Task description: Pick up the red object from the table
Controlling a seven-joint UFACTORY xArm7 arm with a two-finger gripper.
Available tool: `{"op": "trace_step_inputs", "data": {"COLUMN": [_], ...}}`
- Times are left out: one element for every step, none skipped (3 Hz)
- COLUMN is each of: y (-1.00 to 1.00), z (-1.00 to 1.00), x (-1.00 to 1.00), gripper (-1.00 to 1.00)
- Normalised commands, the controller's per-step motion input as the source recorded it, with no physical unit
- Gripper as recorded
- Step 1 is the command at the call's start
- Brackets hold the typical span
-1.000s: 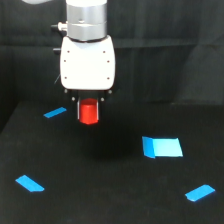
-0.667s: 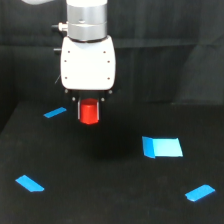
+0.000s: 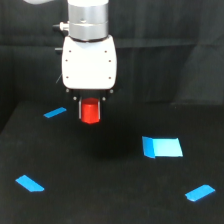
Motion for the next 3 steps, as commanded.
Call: {"op": "trace_step_inputs", "data": {"y": [0.04,0.15,0.13], "z": [0.05,0.03,-0.01], "x": [0.02,0.01,0.05], "gripper": [-0.94,-0.92,-0.96]}}
